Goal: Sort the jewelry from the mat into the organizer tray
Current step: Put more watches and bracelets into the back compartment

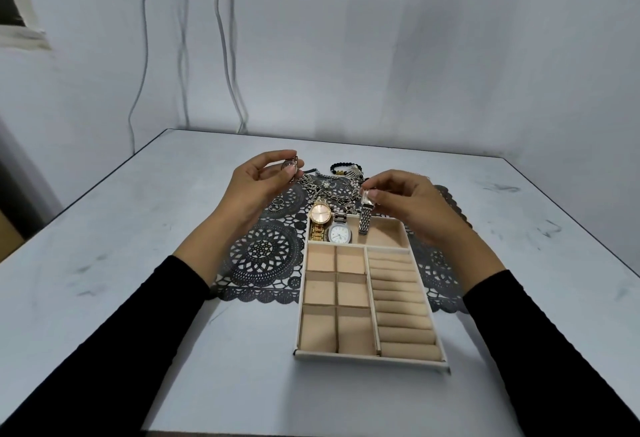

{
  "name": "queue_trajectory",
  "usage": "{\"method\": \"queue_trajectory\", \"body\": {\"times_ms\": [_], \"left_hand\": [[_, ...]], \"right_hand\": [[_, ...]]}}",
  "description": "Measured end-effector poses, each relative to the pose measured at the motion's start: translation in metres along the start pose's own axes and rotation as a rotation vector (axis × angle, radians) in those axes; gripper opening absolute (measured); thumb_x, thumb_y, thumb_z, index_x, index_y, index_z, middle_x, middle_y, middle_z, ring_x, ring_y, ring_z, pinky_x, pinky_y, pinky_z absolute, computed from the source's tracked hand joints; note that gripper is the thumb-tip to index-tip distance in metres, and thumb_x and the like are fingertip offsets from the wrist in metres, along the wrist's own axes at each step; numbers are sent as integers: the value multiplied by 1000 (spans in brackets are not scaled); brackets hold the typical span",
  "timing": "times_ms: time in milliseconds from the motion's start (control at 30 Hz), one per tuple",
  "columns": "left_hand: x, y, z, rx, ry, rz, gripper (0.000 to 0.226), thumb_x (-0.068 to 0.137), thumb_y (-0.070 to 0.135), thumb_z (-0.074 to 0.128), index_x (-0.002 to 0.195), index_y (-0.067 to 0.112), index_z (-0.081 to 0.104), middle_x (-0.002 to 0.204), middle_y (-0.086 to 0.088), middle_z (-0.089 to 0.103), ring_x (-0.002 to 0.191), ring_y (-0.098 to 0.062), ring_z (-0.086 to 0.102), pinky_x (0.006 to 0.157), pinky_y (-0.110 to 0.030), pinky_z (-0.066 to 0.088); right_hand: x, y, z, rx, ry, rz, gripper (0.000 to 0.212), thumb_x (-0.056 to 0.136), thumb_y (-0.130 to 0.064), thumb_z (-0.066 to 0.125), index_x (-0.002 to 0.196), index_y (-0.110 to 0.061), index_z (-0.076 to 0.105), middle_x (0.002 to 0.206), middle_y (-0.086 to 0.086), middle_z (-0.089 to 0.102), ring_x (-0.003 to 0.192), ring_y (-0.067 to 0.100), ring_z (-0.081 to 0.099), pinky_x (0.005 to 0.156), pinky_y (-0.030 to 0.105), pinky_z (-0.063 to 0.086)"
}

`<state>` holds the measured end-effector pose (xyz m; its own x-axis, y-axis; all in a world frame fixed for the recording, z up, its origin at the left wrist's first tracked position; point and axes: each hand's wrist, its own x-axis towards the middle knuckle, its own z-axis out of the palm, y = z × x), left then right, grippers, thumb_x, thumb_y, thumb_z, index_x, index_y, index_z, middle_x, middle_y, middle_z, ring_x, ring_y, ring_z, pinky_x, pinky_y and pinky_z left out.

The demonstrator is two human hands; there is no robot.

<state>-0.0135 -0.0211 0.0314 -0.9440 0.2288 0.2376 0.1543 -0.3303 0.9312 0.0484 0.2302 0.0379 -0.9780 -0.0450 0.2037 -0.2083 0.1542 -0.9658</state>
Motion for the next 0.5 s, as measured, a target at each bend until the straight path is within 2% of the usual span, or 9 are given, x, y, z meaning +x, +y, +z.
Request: {"method": "queue_trajectory", "body": {"times_ms": [100,233,400,467,500], "left_hand": [[-1,-2,0,10,-2,-11,25,88,-2,62,109,11,67,102,-7,75,98,-19,70,90,-27,56],[-1,-6,3,22,-12,-31,27,85,1,65,109,12,68,103,-6,75,100,-18,70,91,-28,56],[-2,-8,2,8,-28,-39,37,72,12,71,109,12,68,105,-7,75,102,-18,70,88,-26,56],[-2,-9,3,8,-26,-42,36,74,10,71,110,11,68,104,-7,75,100,-18,70,86,-26,57],[-1,-10,3,8,-22,-45,33,77,8,70,110,10,68,105,-8,75,100,-18,70,86,-27,57]], "right_hand": [[0,4,3,-30,-13,14,14,86,-2,66,92,-14,72,93,8,68,89,17,62,90,41,53],[-2,7,6,-67,-33,36,14,87,-2,65,93,-12,71,93,11,66,88,18,60,79,32,57],[-2,10,10,-114,-93,91,11,88,-3,64,97,-8,69,87,13,63,85,21,57,87,42,53],[-3,10,13,-125,-113,115,11,89,-2,62,99,-4,67,85,17,59,80,20,55,82,39,54],[-4,9,14,-152,-112,110,10,89,-2,62,98,-5,67,82,16,59,77,16,55,76,32,54]]}}
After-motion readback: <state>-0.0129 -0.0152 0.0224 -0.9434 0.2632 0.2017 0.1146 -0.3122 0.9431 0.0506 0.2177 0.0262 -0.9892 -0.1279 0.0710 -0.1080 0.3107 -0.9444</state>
